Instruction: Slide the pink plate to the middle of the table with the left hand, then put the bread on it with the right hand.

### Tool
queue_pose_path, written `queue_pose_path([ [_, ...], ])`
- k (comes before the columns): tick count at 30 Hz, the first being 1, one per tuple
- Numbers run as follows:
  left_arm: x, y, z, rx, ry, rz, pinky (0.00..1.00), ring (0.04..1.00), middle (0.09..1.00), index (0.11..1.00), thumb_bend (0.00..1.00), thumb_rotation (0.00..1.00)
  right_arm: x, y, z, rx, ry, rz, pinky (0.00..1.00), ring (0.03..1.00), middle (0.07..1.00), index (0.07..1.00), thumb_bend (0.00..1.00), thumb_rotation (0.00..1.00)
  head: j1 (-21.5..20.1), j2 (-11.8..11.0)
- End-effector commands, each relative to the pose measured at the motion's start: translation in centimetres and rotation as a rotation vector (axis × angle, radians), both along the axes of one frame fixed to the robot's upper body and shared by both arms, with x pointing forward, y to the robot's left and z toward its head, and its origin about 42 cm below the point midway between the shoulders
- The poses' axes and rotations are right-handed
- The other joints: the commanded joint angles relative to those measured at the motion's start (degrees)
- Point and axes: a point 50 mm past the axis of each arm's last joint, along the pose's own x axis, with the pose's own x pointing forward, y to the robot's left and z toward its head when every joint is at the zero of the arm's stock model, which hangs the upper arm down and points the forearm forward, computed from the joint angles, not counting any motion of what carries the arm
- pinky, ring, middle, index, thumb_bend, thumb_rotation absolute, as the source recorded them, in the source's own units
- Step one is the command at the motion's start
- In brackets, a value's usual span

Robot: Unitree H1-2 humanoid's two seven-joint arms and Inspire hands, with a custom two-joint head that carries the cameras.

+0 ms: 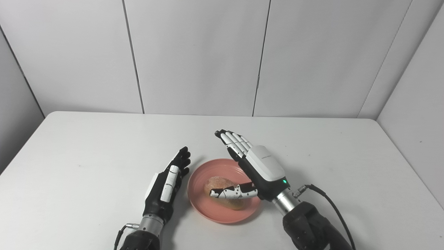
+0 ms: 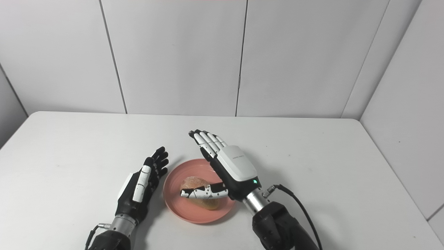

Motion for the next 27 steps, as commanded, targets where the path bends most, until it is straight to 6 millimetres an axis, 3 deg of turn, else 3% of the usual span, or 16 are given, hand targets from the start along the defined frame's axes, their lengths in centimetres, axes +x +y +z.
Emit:
queue_pose_path([
  [1, 0.8, -0.3, 1.5, -0.005, -0.07, -0.004, 0.97, 0.967, 0.954, 0.907, 0.7, 0.95, -0.2, -0.4, 1.4, 0.098, -0.023, -0.016, 0.97, 0.99, 1.0, 0.993, 0.64, 0.81, 0.0, 0.0],
  [2, 0.8, -0.3, 1.4, -0.003, -0.074, -0.003, 0.97, 0.966, 0.953, 0.907, 0.7, 0.95, -0.5, -0.6, 1.4, 0.119, -0.01, -0.024, 0.95, 0.991, 1.0, 0.998, 0.63, 0.85, 0.0, 0.0],
  [8, 0.6, -0.6, 1.3, 0.007, -0.094, 0.007, 0.98, 0.973, 0.966, 0.926, 0.71, 0.93, -1.6, -1.0, 0.2, 0.229, 0.056, -0.044, 0.92, 0.98, 1.0, 1.0, 0.62, 0.87, 0.8, -0.1],
  [14, 0.5, -0.8, 1.4, 0.024, -0.124, 0.021, 0.99, 0.987, 0.978, 0.948, 0.67, 0.97, -2.4, -1.2, -1.1, 0.364, 0.121, -0.073, 0.93, 1.0, 1.0, 1.0, 0.55, 0.86, 1.0, -0.8],
  [16, 0.5, -0.8, 1.2, 0.039, -0.135, 0.023, 1.0, 0.998, 0.98, 0.951, 0.68, 0.99, -2.5, -1.3, -1.5, 0.391, 0.138, -0.079, 0.97, 1.0, 1.0, 1.0, 0.54, 0.87, 1.1, -0.9],
  [27, 0.4, -1.0, 0.8, 0.029, -0.146, 0.028, 1.0, 1.0, 0.986, 0.955, 0.69, 0.96, -3.3, -1.7, -3.2, 0.601, 0.259, -0.112, 1.0, 1.0, 1.0, 1.0, 0.51, 1.0, 1.6, -2.7],
])
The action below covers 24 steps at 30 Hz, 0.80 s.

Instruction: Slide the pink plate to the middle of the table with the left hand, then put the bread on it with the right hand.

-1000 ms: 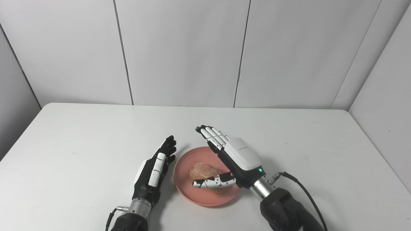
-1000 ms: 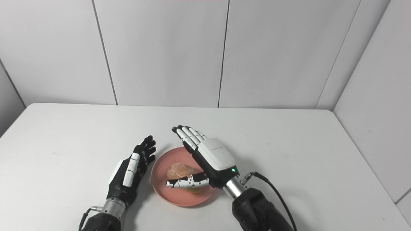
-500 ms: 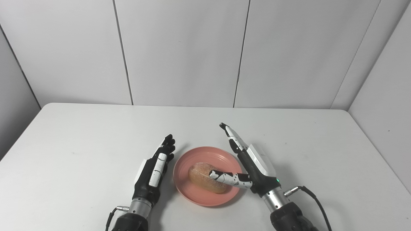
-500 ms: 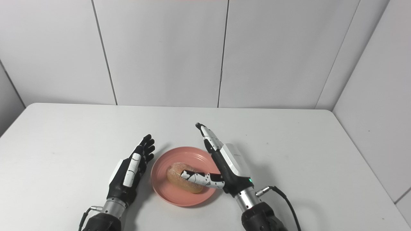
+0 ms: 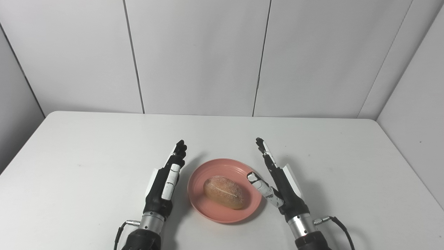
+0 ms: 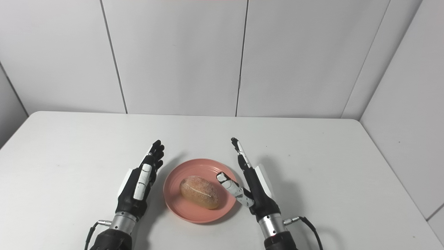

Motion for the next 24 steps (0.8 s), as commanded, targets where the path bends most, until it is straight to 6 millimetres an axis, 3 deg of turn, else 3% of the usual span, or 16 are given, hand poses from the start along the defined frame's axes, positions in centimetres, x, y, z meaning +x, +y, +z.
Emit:
queue_pose_path([
  [1, 0.2, -0.6, 0.5, -0.028, -0.048, -0.004, 1.0, 1.0, 0.986, 0.955, 0.69, 0.96, 0.3, 0.1, 0.9, 0.054, -0.026, -0.008, 1.0, 1.0, 1.0, 1.0, 0.52, 1.0, 0.2, -0.7],
  [9, 0.2, -0.3, 0.3, -0.032, -0.043, 0.011, 1.0, 1.0, 1.0, 0.974, 0.68, 0.96, 0.4, 0.4, -0.5, 0.13, 0.073, -0.03, 1.0, 1.0, 1.0, 1.0, 0.58, 1.0, -0.5, -1.2],
  [24, -0.5, -0.3, 0.0, -0.052, -0.005, -0.006, 1.0, 1.0, 1.0, 1.0, 0.66, 1.0, 1.1, -0.3, 0.0, 0.297, 0.113, -0.022, 1.0, 1.0, 1.0, 1.0, 0.62, 1.0, -0.5, -1.4],
])
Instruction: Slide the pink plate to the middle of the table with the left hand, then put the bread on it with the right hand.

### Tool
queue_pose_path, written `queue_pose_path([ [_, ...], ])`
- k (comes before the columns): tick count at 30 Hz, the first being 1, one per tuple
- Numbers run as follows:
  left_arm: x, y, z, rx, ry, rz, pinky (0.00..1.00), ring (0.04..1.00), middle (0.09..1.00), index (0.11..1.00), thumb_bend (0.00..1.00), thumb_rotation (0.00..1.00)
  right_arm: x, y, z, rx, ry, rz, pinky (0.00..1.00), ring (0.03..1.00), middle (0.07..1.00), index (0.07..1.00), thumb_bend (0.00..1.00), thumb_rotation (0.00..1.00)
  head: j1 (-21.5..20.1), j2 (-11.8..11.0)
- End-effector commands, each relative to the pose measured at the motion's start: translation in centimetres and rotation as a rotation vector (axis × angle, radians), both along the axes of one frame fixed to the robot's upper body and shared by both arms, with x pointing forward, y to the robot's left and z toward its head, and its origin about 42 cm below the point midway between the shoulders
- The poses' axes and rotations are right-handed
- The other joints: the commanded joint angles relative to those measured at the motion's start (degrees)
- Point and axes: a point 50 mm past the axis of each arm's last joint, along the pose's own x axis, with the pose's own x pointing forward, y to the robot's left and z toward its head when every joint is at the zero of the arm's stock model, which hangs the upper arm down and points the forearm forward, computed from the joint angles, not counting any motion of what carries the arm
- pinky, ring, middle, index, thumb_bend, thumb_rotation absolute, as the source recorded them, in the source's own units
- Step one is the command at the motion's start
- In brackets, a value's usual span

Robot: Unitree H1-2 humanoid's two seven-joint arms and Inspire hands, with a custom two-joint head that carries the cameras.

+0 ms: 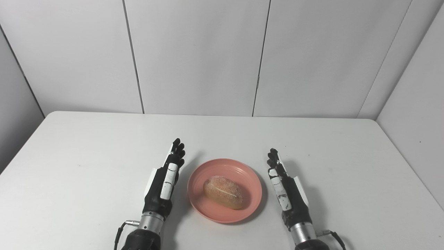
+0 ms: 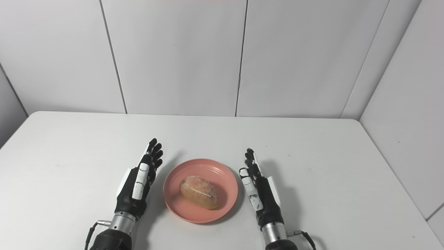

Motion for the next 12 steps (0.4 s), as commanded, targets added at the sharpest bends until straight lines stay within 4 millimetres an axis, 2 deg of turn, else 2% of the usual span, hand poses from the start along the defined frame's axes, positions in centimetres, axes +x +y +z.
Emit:
queue_pose_path([
  [1, -0.38, -0.39, 0.03, -0.025, 0.006, -0.011, 1.0, 1.0, 1.0, 1.0, 0.66, 1.0, 1.1, -0.1, 2.49, 0.015, -0.072, 0.007, 1.0, 1.0, 1.0, 1.0, 0.62, 1.0, 0.1, 0.6],
  [6, -0.52, -0.33, 0.21, -0.026, 0.037, -0.013, 1.0, 1.0, 1.0, 1.0, 0.66, 1.0, 1.41, -0.6, 2.93, 0.03, -0.076, -0.004, 1.0, 1.0, 1.0, 1.0, 0.61, 1.0, 0.0, 0.8],
  [12, -0.74, -0.31, 0.3, -0.028, 0.067, -0.023, 1.0, 1.0, 1.0, 1.0, 0.61, 1.0, 1.67, -0.73, 3.18, 0.052, -0.071, -0.006, 1.0, 1.0, 1.0, 1.0, 0.61, 1.0, -0.4, 1.0],
])
